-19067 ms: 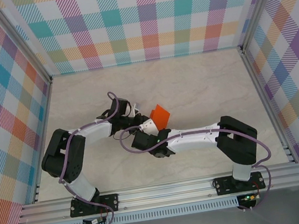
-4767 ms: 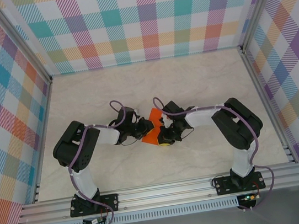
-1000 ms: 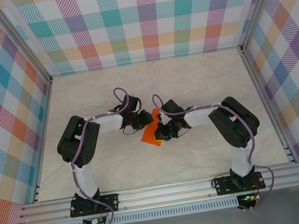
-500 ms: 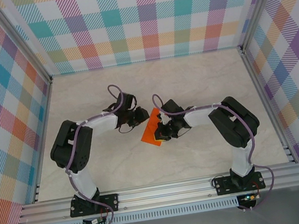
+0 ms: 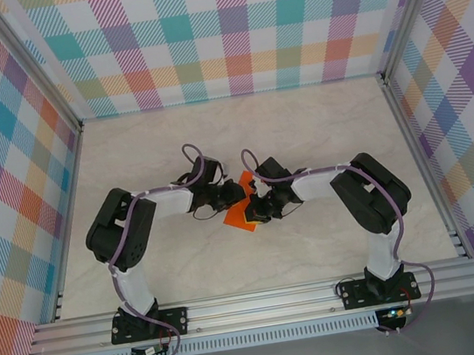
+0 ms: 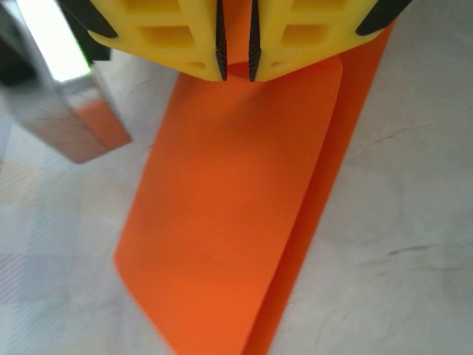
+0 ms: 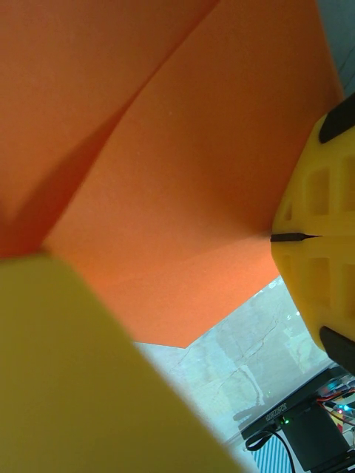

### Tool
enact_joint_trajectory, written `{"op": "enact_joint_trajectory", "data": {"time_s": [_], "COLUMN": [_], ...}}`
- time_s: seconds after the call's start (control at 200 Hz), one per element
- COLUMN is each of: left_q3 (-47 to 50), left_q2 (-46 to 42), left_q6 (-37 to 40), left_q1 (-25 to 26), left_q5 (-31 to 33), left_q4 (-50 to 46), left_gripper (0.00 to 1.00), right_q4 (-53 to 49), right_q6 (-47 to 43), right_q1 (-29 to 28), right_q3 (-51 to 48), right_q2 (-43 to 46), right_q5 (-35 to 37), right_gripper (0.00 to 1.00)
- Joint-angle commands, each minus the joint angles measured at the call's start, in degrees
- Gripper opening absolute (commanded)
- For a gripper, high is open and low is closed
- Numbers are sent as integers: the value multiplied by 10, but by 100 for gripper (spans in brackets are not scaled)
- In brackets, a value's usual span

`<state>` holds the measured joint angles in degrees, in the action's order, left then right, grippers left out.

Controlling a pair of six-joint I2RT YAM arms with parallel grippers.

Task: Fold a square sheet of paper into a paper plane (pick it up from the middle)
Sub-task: Fold the triangle a second time at the center of the table.

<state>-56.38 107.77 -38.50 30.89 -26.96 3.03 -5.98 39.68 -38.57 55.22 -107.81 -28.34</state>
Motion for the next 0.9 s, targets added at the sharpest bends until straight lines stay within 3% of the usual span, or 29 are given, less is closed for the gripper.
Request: {"op": "enact_joint_trajectory", "data": {"time_s": [0.0,0.32,0.895], "left_q3": [8,17,22], "left_q2": [16,40,40], "left_q6": [1,12,9], "left_q1": [8,8,8], "left_q5": [12,55,49], "left_q4": [-10,-29,-22], "left_gripper": [17,15,15], "right_q4": [-59,-76,-88], "right_q6": [-3,4,15], "right_q1": [-6,-5,2], "right_q3": [-6,46,91], "right_q2": [-21,12,-64], "right_q5": [17,24,41], "right_gripper": [0,0,0]}}
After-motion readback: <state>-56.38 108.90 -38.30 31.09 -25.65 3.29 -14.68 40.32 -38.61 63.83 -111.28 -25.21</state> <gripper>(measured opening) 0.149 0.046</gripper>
